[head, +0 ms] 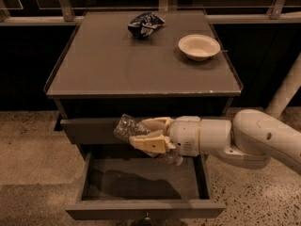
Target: Place water bottle into middle drawer
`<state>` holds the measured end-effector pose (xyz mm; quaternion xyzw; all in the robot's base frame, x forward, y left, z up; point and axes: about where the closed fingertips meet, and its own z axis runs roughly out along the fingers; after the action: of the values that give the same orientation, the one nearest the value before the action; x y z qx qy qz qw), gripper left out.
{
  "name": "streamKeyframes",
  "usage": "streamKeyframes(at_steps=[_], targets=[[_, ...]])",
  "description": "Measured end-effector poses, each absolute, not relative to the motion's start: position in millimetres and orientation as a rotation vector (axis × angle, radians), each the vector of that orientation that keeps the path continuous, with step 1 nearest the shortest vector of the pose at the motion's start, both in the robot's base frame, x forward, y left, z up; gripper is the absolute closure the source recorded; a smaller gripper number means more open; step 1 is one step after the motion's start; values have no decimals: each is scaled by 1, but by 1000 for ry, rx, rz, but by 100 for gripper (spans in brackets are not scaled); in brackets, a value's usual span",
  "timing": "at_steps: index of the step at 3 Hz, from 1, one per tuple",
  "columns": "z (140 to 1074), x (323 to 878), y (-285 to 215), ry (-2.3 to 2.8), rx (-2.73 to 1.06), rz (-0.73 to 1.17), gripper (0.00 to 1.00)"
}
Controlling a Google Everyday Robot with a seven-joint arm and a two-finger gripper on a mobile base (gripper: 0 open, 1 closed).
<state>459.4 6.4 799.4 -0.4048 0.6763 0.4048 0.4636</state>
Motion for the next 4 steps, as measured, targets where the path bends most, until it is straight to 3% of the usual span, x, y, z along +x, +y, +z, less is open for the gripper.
streamKeyframes(at_steps=[4], targets=[[619, 466, 15, 2007, -894, 1181, 100]])
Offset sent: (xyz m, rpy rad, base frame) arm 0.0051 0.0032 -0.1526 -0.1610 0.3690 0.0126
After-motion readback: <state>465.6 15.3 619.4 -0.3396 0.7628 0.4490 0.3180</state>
